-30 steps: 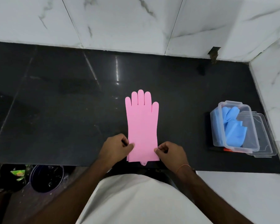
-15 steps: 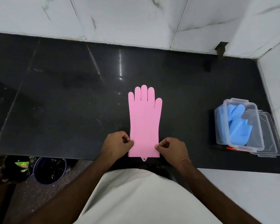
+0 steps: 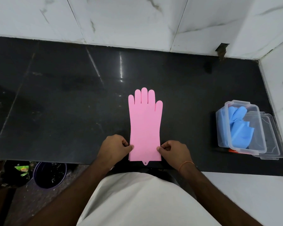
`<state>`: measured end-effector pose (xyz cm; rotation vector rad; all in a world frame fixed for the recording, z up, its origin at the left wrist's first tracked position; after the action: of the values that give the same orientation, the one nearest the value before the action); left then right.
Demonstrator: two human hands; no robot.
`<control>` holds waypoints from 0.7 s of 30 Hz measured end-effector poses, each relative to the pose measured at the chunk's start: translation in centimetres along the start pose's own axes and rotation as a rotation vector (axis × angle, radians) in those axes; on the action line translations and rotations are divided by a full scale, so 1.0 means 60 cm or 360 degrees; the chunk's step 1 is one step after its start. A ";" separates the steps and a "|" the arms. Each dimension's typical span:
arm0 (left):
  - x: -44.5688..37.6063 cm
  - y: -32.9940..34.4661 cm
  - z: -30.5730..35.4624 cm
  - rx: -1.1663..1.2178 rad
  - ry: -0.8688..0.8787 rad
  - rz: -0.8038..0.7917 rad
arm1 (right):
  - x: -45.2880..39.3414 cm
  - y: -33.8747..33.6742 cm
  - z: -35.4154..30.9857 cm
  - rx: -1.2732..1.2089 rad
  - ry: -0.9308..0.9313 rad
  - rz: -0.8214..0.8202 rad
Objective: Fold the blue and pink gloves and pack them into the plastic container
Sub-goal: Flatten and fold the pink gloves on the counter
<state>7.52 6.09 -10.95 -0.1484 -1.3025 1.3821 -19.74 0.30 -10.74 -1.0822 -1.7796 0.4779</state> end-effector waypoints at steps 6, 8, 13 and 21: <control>0.009 0.007 0.005 0.0052 -0.0001 -0.0025 | -0.008 0.010 0.008 -0.0109 0.0102 -0.0075; 0.008 0.008 0.005 0.0068 0.0017 -0.0024 | -0.008 0.012 0.008 -0.0134 0.0109 -0.0093; 0.011 0.002 0.010 0.0014 0.0110 -0.0020 | -0.006 0.011 0.000 -0.0170 0.0059 -0.0099; 0.056 -0.045 0.003 -0.0323 0.0820 0.0142 | 0.026 -0.039 -0.047 0.0388 -0.0922 0.0105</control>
<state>8.00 7.74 -6.96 -0.6631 -1.0031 1.1775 -18.59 -0.06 -6.96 -0.8832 -2.1088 1.1059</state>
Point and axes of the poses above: each hand's wrist, its own x-axis away from the middle knuckle, its own y-axis out of the palm, z = x × y, the point moved 9 cm from there along -x, towards the middle knuckle, and after that the axes turned 3 degrees about -y, right-handed, at the moved point
